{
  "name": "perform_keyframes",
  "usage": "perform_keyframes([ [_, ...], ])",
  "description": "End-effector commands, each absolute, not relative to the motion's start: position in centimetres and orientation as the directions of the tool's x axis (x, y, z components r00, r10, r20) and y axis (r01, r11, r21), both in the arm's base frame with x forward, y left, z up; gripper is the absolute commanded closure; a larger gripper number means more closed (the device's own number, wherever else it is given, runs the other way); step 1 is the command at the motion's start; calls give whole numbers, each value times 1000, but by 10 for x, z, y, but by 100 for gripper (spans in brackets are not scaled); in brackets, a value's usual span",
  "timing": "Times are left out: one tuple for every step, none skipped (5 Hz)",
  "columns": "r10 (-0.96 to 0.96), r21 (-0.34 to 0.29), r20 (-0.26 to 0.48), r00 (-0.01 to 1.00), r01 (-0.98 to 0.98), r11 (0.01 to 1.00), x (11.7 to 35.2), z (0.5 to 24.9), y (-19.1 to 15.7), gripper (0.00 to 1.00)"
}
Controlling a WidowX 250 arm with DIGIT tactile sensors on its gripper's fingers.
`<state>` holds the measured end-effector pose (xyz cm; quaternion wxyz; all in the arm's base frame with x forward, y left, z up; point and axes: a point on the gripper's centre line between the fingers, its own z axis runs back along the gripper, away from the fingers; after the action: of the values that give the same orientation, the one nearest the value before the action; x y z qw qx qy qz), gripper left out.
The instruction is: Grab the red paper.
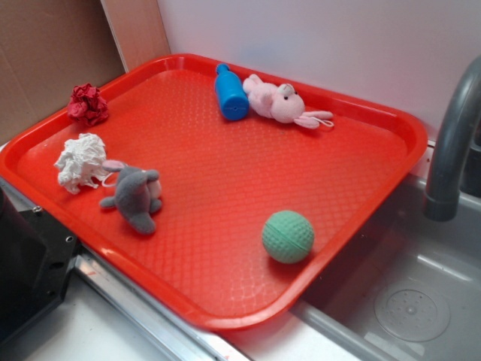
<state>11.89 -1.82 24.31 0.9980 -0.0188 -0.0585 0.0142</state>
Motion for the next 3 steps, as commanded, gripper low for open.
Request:
perform_keyframes([
  [31, -39, 116, 993, -26, 999, 119, 243, -18, 0],
  [217, -33, 162, 963, -215, 976, 144, 213, 16, 0],
  [293, -16, 166, 942, -294, 956, 169, 186, 38, 0],
])
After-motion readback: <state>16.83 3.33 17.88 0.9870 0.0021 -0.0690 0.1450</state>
